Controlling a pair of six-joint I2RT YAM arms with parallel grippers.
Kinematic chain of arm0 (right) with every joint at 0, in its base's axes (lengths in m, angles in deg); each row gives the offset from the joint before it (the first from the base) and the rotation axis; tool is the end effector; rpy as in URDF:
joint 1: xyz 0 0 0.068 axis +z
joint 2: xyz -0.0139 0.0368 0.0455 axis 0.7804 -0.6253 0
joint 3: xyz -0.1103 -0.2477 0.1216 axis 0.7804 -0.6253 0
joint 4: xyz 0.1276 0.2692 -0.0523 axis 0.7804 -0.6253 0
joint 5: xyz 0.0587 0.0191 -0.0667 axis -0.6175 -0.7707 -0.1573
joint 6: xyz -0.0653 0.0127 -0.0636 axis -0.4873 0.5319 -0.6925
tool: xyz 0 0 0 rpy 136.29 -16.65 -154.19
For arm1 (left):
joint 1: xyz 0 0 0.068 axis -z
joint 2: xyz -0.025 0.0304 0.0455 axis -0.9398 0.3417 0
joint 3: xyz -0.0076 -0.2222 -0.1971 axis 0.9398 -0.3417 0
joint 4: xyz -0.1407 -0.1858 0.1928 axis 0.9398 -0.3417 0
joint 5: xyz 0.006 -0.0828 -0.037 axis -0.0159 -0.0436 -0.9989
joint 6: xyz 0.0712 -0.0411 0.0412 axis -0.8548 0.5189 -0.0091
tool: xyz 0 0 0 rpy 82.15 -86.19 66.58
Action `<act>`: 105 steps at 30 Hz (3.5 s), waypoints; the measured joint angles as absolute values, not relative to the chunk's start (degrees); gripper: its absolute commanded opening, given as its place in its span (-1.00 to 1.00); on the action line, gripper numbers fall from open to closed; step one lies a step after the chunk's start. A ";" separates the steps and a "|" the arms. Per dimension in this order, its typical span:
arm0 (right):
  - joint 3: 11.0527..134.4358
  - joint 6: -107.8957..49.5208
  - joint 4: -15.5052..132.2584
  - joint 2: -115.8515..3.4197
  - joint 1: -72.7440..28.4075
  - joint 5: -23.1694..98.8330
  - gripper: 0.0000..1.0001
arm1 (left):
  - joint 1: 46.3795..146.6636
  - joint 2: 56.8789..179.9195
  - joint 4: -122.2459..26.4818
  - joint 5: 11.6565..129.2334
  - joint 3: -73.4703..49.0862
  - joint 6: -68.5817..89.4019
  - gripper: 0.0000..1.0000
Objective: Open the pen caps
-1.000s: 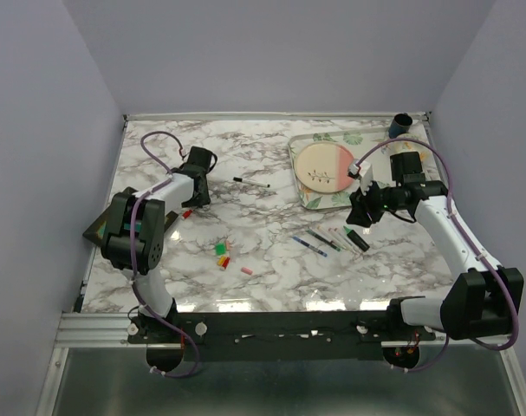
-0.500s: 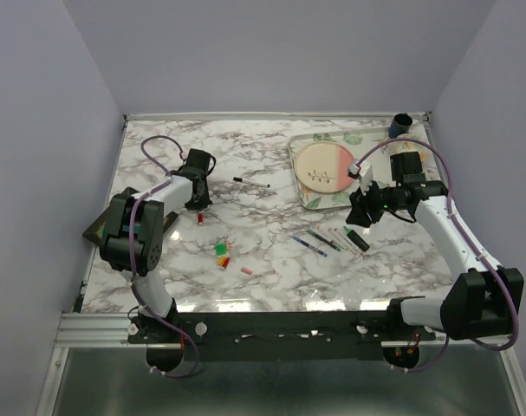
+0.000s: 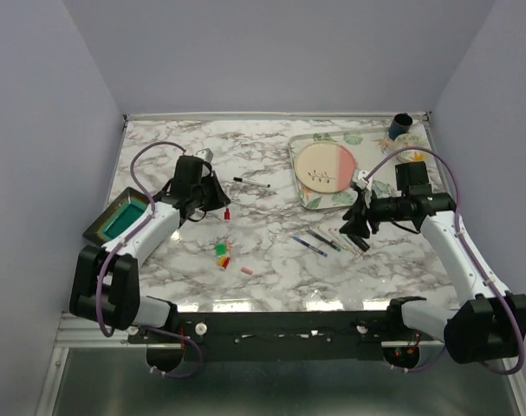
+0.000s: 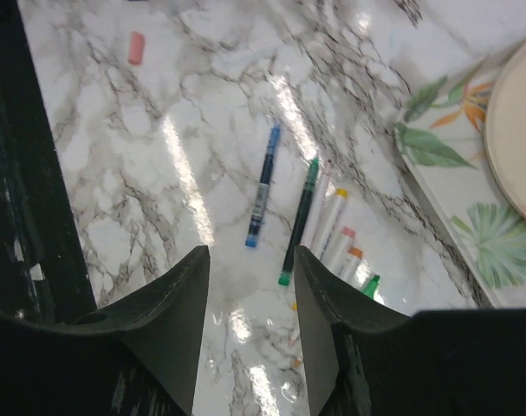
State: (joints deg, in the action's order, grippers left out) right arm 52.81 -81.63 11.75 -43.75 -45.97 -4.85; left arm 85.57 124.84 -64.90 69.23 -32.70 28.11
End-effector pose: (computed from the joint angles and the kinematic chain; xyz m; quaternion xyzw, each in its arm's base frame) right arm 0.2651 0.0885 0.2668 -0.4751 0.7424 0.3053 0.3605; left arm 0.3510 -0.1119 0.1964 -0.0787 0.9182 -0.2158 0.3227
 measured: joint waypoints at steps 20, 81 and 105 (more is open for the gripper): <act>37.03 -27.71 50.17 -34.58 -44.84 -17.01 0.34 | 117.55 121.06 -30.59 59.66 -41.66 43.56 -1.00; 31.96 -5.06 70.41 -37.64 -44.20 -8.00 -0.99 | 126.60 133.34 -19.68 63.44 -36.86 43.76 -1.00; 47.72 0.42 53.15 -46.86 -38.65 -4.28 -0.99 | 125.86 120.29 -5.69 75.77 -53.27 47.39 -1.00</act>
